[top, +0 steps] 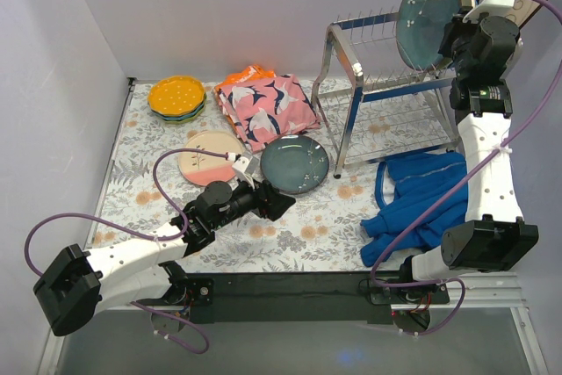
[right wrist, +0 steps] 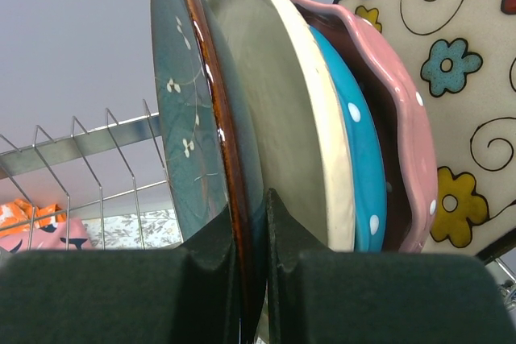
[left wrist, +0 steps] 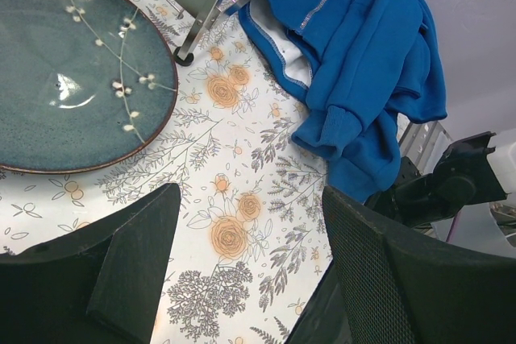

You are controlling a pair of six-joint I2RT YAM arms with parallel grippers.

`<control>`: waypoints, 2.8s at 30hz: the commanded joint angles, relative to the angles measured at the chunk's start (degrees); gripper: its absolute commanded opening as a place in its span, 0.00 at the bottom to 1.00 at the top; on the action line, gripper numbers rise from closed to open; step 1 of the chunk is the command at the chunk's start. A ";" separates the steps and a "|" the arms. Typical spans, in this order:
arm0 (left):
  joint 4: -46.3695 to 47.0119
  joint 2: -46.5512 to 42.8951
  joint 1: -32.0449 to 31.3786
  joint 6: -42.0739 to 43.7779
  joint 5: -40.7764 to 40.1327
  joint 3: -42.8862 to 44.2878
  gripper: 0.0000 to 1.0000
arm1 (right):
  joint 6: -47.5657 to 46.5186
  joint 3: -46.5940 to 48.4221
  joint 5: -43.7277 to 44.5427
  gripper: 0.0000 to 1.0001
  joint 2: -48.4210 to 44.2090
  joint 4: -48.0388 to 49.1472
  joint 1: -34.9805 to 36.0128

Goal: Unload the plates from the dish rack
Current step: Unload the plate from the dish rack, then place the plate at the center of the board.

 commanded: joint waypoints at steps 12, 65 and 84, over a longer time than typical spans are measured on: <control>0.46 0.75 -0.19 1.12 0.63 2.51 0.69 | 3.74 2.62 -6.86 0.01 -6.62 21.85 0.24; 1.42 -5.75 -0.10 -1.07 -7.02 -0.91 0.69 | 57.70 -0.46 -4.84 0.01 -8.47 18.95 0.33; -20.86 -27.51 -0.10 -15.66 -11.06 7.60 0.69 | 65.09 -8.63 -20.13 0.01 -14.53 20.62 16.40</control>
